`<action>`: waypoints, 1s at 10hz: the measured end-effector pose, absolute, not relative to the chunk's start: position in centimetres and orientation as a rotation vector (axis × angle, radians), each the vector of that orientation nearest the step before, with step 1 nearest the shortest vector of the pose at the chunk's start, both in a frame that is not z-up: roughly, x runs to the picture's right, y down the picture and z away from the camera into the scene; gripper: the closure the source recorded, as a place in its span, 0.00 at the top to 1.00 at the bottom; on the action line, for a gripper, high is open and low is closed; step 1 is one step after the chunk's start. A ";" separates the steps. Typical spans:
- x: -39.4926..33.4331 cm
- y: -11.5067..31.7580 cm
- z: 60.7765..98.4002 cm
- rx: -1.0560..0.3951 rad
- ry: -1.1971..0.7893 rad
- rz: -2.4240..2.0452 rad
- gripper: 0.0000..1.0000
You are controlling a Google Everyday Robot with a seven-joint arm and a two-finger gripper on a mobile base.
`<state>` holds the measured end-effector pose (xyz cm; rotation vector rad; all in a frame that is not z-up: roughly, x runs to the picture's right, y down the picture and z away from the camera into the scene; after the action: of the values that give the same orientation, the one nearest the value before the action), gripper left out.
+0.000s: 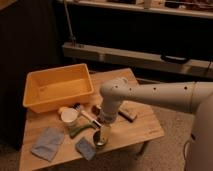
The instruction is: Stack cups on top of each other
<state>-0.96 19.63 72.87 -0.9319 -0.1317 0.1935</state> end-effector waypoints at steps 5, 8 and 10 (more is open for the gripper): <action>-1.1 20.0 74.8 -0.945 -0.086 0.223 0.80; -1.3 20.6 75.7 -0.930 -0.080 0.223 0.80; -1.4 20.7 76.0 -0.922 -0.084 0.221 0.80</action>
<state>-1.40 20.74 76.02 -0.9222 -0.0842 0.2209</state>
